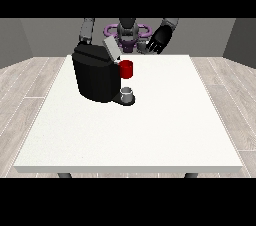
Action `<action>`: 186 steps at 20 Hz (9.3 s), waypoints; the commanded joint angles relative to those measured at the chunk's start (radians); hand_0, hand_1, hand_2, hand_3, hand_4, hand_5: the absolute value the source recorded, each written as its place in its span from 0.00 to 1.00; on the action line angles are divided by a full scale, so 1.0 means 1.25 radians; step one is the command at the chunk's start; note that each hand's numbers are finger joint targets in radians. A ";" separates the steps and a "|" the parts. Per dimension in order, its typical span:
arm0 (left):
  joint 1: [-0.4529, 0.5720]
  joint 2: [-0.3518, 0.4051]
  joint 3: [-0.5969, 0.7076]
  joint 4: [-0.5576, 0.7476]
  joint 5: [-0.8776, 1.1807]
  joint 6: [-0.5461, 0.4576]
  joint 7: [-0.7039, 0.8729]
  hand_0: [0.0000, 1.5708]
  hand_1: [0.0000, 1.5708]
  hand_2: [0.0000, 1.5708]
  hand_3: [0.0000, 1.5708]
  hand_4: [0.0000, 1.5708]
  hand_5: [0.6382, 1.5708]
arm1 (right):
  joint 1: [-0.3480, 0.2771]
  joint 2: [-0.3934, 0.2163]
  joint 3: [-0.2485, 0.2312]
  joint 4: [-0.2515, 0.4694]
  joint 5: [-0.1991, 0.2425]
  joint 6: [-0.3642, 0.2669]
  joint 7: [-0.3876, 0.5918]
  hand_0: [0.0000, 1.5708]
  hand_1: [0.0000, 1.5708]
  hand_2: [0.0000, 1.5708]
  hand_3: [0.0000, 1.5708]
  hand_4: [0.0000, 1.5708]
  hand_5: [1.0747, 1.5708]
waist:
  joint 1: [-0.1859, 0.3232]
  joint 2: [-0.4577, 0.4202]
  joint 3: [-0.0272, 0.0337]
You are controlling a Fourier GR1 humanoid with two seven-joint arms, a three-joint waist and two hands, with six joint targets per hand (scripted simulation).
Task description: Insert the coffee pod into the coffee machine and close the lid
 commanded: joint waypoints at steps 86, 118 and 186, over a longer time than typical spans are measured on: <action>-0.416 0.205 0.169 0.214 -0.053 0.099 -0.102 0.77 0.77 0.75 0.62 0.00 1.00 | -0.178 -0.018 -0.004 -0.192 -0.002 -0.001 0.050 0.00 0.00 0.00 0.00 0.04 1.00 | -0.204 0.299 0.0000; -0.307 0.107 0.121 0.175 -0.102 0.117 -0.092 0.00 0.00 0.00 0.03 0.00 1.00 | -0.124 -0.062 -0.091 -0.061 -0.025 -0.011 0.056 0.00 0.00 0.00 0.00 0.09 1.00 | -0.075 0.149 0.0003; 0.458 -0.163 0.167 -0.463 0.523 0.082 0.040 0.00 0.00 0.00 0.00 0.20 1.00 | -0.327 -0.100 -0.088 0.039 -0.160 0.162 0.111 0.00 0.00 0.00 0.00 0.00 1.00 | 0.223 0.003 -0.0001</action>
